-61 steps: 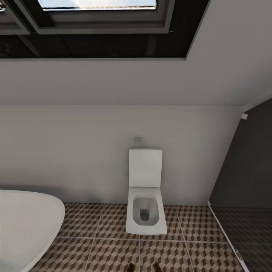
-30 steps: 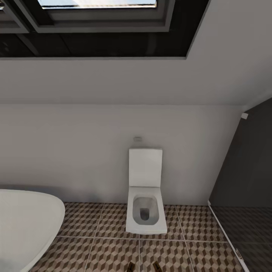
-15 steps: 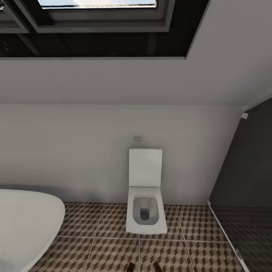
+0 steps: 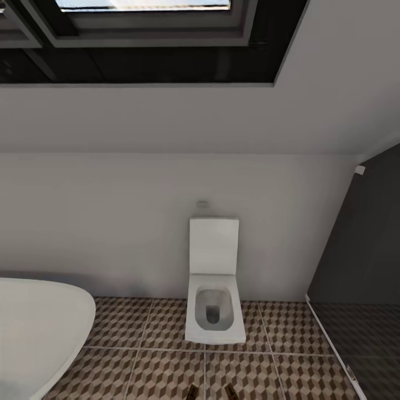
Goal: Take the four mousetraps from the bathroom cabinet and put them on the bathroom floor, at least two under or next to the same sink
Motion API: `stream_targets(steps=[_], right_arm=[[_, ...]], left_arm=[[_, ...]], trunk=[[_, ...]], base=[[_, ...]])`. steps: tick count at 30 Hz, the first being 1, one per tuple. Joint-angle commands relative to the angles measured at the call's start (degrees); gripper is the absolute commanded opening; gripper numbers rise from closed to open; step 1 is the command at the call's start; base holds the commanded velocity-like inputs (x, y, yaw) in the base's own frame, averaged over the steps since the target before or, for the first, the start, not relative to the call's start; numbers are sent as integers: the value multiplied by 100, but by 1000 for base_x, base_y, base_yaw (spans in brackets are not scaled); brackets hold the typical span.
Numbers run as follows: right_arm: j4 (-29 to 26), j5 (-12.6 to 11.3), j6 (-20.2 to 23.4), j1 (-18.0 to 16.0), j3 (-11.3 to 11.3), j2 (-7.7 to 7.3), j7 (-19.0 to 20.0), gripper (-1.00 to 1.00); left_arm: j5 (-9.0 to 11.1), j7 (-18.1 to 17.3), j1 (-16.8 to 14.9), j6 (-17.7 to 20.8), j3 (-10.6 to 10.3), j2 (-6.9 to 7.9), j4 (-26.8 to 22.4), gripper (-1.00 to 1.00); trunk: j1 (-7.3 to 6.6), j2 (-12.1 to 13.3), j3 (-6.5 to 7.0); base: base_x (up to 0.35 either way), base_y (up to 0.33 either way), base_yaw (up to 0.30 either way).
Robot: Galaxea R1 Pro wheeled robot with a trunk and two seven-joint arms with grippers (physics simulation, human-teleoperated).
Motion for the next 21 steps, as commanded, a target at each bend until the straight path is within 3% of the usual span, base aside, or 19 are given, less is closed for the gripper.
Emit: stream_targets(steps=[1,21], right_arm=[[3,-60,-13,-5,49,0,16,100],[3,-53,-4,-5,50,121,-12,100]], left_arm=[[18,7,-6,-19,-37,-3,10,100],[18,7,-5,-19,-37,-3,11,100]], trunk=[[3,-13,-19],[3,-13,-193]], base=[[0,0,0],[0,0,0]])
